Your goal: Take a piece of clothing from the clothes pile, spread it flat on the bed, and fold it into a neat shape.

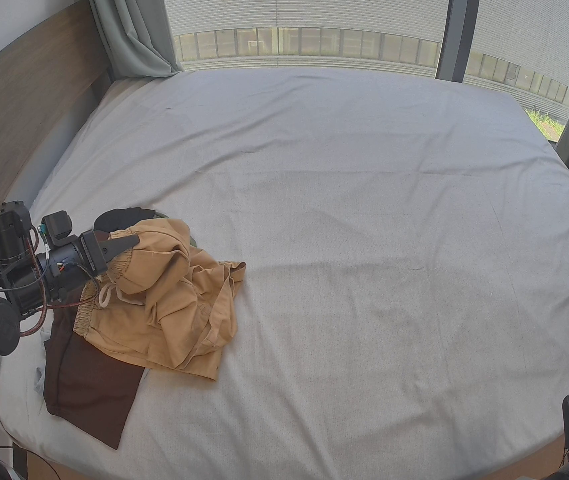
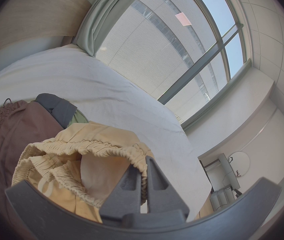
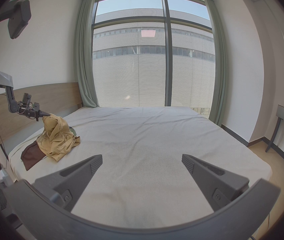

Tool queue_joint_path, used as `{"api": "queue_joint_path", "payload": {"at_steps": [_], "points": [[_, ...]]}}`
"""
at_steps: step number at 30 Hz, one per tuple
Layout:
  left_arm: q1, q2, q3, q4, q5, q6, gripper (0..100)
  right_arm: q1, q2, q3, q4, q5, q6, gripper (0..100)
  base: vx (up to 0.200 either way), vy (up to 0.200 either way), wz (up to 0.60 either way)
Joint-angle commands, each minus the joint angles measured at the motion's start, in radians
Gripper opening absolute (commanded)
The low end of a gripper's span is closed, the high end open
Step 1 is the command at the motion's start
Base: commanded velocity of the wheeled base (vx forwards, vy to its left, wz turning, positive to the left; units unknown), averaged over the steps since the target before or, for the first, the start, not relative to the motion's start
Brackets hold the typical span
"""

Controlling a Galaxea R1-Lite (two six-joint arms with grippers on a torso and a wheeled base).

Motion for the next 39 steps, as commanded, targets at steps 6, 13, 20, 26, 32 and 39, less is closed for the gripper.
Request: {"api": "queue_joint_path", "payload": {"at_steps": [6, 13, 20, 26, 32, 39], "points": [[-0.098, -0.088, 0.007, -0.01, 0.104, -0.078, 0, 0.001, -0.005, 0.016, 0.0, 0.0, 0.0, 100, 0.0, 0.0, 0.0], [-0.188, -0.125, -0.005, -0.028, 0.241, -0.19, 0, 0.002, -0.005, 0.016, 0.0, 0.0, 0.001, 100, 0.0, 0.0, 0.0], [-0.26, -0.125, -0.011, -0.11, 0.374, -0.269, 0, 0.002, -0.005, 0.016, 0.0, 0.001, 0.001, 100, 0.0, 0.0, 0.0], [-0.348, -0.124, -0.053, -0.131, 0.554, -0.357, 0, 0.002, -0.005, 0.016, 0.0, 0.001, 0.001, 100, 0.0, 0.0, 0.0], [-0.411, -0.124, -0.099, -0.131, 0.65, -0.407, 0, 0.002, -0.005, 0.016, 0.0, 0.0, 0.001, 100, 0.0, 0.0, 0.0], [-0.474, -0.121, -0.123, -0.13, 0.709, -0.41, 0, 0.002, -0.005, 0.016, 0.0, 0.0, 0.001, 100, 0.0, 0.0, 0.0]]}}
